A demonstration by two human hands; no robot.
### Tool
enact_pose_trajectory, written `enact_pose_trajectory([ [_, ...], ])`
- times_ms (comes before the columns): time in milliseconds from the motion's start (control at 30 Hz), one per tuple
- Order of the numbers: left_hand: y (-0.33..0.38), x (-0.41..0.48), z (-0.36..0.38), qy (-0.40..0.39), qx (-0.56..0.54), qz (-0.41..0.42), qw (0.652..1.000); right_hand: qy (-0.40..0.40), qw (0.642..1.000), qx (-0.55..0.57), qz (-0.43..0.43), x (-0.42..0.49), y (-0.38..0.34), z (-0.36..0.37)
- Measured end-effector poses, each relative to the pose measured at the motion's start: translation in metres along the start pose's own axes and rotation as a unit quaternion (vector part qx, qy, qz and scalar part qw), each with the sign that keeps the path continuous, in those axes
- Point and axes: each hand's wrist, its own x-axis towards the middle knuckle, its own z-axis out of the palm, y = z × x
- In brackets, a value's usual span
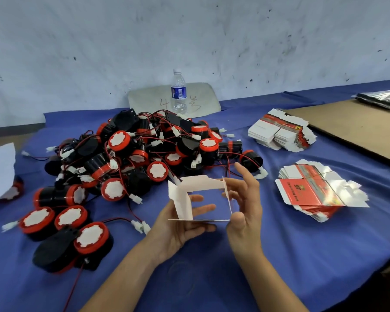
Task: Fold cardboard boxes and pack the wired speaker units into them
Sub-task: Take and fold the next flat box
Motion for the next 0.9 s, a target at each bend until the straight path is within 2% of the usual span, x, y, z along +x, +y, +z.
enact_pose_trajectory([
  [133,-0.001,-0.001,-0.001,-0.019,-0.028,-0.022,0.999,0.044,0.999,-0.001,0.008,-0.001,0.002,-0.003],
  [233,-0.001,0.001,0.004,-0.003,0.033,0.003,0.999,0.057,0.997,-0.042,0.018,-0.002,0.006,-0.005],
  [300,0.000,0.001,0.011,0.054,0.122,0.032,0.991,0.078,0.995,-0.054,0.031,-0.002,0.008,-0.005],
  [400,-0.002,0.006,0.010,0.163,0.200,0.101,0.961,0.109,0.992,-0.041,0.057,0.000,0.009,-0.003],
  [467,-0.005,0.006,0.009,0.157,0.208,0.178,0.949,0.115,0.990,-0.031,0.069,0.001,0.009,-0.003],
  [533,-0.008,0.003,0.009,0.119,0.182,0.224,0.950,0.104,0.991,-0.028,0.078,0.001,0.008,-0.002],
  [633,-0.014,0.000,0.010,0.095,0.172,0.236,0.952,0.086,0.993,-0.028,0.075,0.001,0.008,-0.001],
  [900,-0.011,-0.001,0.012,0.115,0.169,0.284,0.937,0.014,0.998,-0.028,0.062,-0.002,0.005,0.005],
])
